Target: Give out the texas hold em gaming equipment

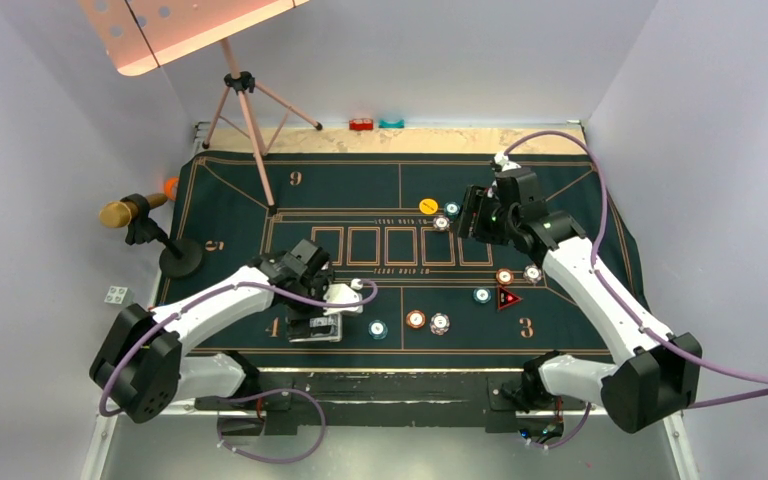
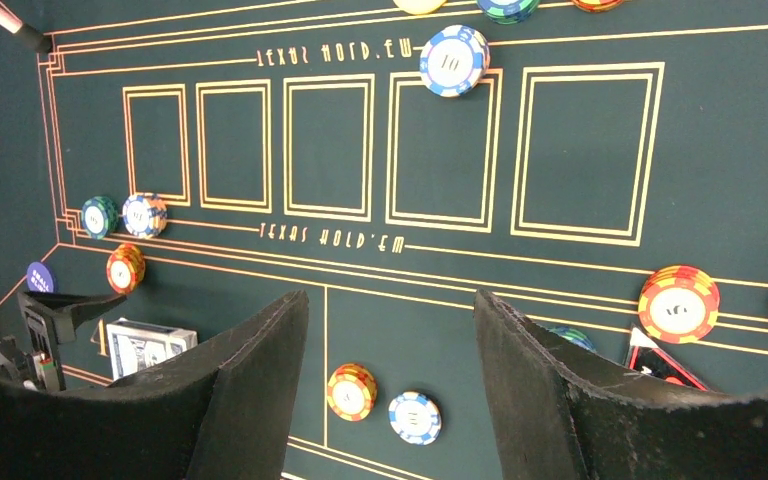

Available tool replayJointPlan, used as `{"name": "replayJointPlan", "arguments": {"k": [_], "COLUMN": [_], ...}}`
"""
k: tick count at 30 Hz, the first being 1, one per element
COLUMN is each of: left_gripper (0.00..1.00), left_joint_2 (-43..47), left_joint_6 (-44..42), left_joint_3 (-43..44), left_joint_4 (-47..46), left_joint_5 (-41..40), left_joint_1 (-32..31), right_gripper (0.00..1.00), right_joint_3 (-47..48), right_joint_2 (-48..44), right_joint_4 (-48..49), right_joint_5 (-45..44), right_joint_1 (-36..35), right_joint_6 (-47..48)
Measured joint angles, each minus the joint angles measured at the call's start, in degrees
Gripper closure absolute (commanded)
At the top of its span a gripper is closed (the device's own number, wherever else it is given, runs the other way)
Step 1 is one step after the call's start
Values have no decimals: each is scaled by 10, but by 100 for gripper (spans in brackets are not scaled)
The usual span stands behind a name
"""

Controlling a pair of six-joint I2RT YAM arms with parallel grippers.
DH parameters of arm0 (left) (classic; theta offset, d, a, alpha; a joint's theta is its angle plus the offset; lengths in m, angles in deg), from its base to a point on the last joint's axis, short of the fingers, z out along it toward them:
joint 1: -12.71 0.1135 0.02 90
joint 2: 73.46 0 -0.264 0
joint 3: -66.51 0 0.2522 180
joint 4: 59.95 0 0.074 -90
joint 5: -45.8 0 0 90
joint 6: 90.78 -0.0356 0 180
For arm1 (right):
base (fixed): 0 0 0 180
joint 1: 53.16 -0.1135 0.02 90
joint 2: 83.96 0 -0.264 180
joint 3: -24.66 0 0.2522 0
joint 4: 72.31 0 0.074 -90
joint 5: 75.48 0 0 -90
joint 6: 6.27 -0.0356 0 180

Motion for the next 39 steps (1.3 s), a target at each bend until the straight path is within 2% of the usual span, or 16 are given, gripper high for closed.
{"name": "replayJointPlan", "arguments": {"k": [18, 24, 33, 39], "left_gripper": [0, 0, 0, 0], "left_joint_2": [5, 8, 28, -10], "left_joint_6": [24, 31, 78, 123], "left_joint_3": [0, 21, 53, 50], "left_joint_4": [2, 39, 62, 46], "left_joint_5": [-30, -27, -7, -30], "left_joint_1": [-54, -55, -55, -55], "right_gripper": [34, 35, 35, 35], "right_joint_3": [12, 13, 13, 13], "right_joint_2": [16, 16, 16, 16], "right_joint_4": [1, 2, 2, 2], "right_joint_5": [3, 4, 5, 6], "right_joint_1": [0, 0, 0, 0], "right_joint_6": [2, 2, 2, 2]}}
